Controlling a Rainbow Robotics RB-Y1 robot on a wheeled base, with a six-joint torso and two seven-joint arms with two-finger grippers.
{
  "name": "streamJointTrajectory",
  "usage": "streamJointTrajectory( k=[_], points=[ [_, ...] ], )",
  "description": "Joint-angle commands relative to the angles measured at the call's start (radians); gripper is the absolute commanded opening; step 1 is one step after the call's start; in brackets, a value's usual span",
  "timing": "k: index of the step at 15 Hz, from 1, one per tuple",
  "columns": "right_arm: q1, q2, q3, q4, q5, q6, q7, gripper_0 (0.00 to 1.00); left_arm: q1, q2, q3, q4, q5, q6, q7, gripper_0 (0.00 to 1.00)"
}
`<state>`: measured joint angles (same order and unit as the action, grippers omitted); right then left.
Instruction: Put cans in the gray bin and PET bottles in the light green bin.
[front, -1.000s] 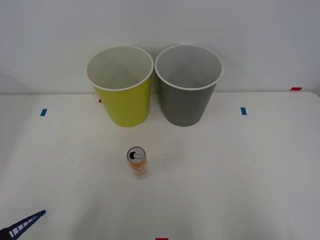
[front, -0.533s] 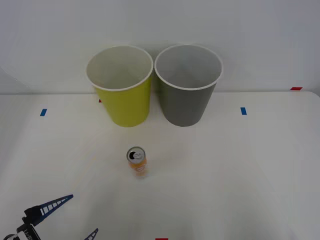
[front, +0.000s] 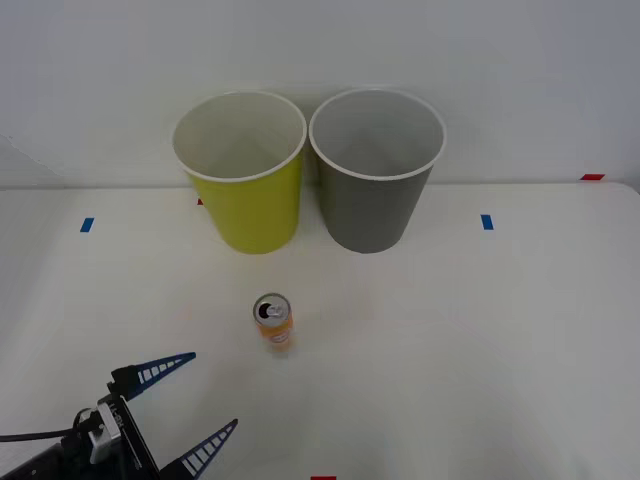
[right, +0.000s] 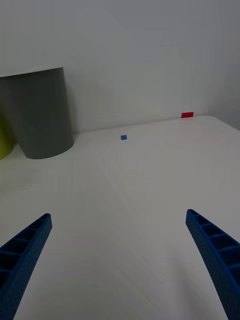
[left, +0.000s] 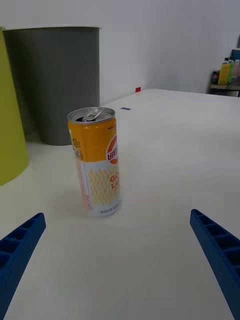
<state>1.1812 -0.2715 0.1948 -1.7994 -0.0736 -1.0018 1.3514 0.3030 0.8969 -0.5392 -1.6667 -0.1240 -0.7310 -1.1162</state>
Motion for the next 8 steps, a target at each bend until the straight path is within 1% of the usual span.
streamJointTrajectory(
  k=[1,2,5,8],
  points=[
    [0.0,0.0,0.0,0.0,0.0,0.0,0.0,0.93,-0.07,-0.001,-0.051,0.01,0.02,0.044,-0.001,1.0],
    [0.0,0.0,0.0,0.0,0.0,0.0,0.0,0.93,-0.087,-0.001,-0.062,0.008,0.032,0.058,-0.001,1.0],
    [0.0,0.0,0.0,0.0,0.0,0.0,0.0,0.93,-0.116,-0.049,-0.062,0.008,0.046,0.122,-0.002,1.0],
    [0.0,0.0,0.0,0.0,0.0,0.0,0.0,0.93,-0.133,-0.085,-0.062,0.01,0.057,0.139,-0.002,1.0]
  ],
)
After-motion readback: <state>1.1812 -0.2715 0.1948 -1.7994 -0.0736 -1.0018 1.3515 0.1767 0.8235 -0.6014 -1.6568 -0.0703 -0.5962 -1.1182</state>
